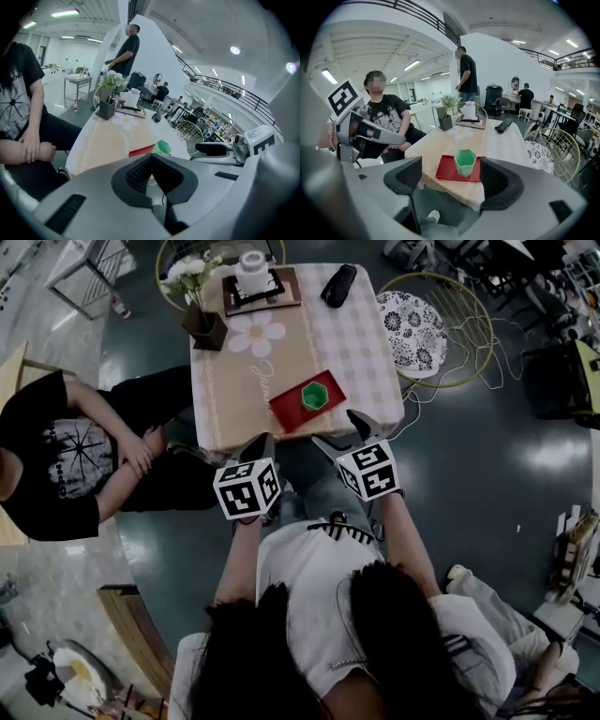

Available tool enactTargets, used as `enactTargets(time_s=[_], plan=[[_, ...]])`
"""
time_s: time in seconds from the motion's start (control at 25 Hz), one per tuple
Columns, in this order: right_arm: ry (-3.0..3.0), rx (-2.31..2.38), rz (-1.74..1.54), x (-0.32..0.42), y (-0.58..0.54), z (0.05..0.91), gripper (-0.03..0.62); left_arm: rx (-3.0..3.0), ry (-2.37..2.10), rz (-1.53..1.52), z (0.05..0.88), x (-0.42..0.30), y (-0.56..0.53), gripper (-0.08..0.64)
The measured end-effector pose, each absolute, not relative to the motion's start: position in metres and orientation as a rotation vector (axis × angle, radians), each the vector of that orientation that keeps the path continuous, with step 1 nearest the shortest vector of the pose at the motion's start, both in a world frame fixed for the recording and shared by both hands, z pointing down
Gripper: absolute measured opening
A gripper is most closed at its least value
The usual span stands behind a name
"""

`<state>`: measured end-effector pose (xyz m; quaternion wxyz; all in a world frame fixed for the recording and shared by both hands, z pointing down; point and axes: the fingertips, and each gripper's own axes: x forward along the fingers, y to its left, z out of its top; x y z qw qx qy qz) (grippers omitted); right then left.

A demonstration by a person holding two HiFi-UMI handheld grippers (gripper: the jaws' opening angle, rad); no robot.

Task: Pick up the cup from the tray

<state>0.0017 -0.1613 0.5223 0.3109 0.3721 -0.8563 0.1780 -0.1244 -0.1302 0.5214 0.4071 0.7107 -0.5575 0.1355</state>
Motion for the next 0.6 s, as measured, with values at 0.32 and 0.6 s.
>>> enactTargets(time_s=[0.32, 0.6], plan=[[-2.195, 0.775, 0.336, -0.022, -0.207, 0.55, 0.371, 1.749, -1.404, 0.361, 0.531, -0.129, -0.142, 0.008], [-2.126, 0.601, 0.291, -0.038, -0.23, 0.584, 0.388, 1.694, -1.409, 0.389, 0.545, -0.13, -0.167, 0.009]])
